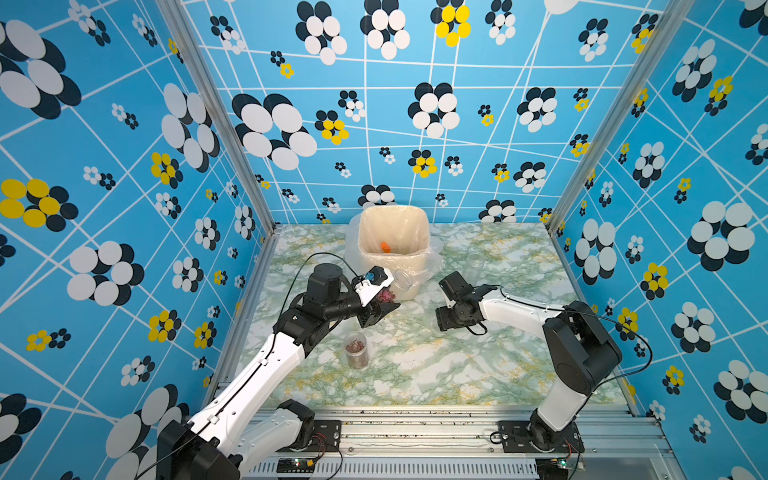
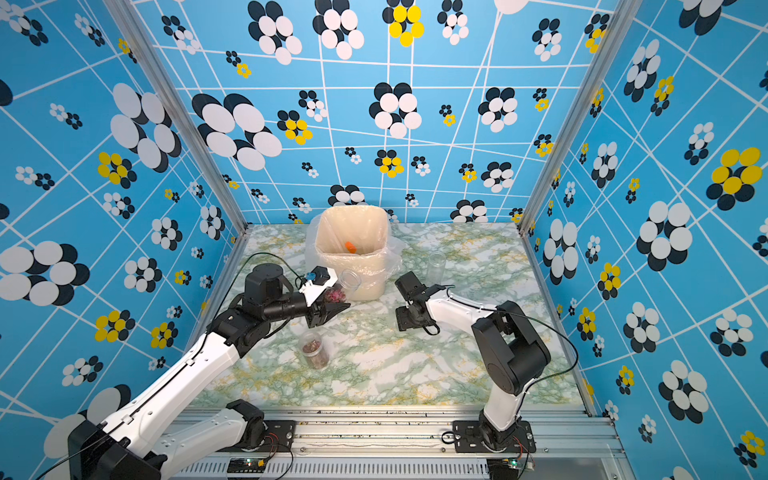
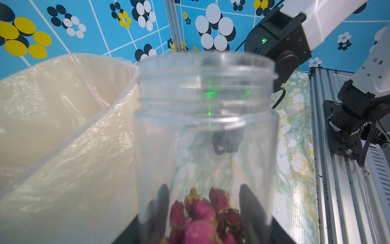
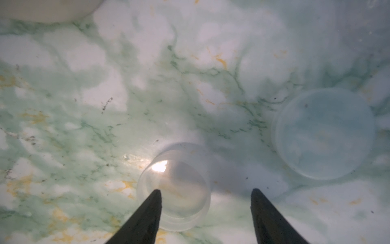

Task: Empty the moldy dried flower tea in the jars
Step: Place the lid at the center of the board.

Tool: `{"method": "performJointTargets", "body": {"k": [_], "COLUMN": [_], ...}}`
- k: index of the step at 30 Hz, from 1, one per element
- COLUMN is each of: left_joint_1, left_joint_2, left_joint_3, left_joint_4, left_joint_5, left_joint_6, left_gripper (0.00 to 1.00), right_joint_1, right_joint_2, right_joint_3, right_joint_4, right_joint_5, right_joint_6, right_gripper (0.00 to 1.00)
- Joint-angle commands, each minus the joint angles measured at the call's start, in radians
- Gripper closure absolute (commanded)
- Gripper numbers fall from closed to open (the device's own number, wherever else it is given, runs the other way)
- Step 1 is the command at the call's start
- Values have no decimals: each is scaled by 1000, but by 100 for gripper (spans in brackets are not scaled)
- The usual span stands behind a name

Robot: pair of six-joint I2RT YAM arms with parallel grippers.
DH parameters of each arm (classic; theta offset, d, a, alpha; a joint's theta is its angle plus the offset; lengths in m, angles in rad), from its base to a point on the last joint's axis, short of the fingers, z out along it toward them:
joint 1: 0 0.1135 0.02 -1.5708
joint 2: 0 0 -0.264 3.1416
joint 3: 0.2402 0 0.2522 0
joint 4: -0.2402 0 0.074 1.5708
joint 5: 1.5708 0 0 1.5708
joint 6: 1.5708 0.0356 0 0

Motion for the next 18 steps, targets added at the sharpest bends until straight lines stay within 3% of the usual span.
{"method": "performJointTargets", "body": {"k": [1, 10, 18], "left_joint_1": [-7, -8, -11], "left_joint_2": [-23, -49, -49], "left_joint_3": [13, 111, 233], "left_joint_4": [6, -100, -219], "left_joint_5": [-16, -111, -240], "left_joint_6": [5, 55, 120], "left_gripper": [100, 100, 100], "right_joint_1": [-4, -5, -7], "right_joint_2": [-45, -339, -614], "right_joint_3": [29, 5, -187], "right_joint_4": [-48, 55, 342], "right_joint_5": [-17, 13, 62], "right_joint_6": [10, -7, -54], "right_gripper": [30, 24, 11]}}
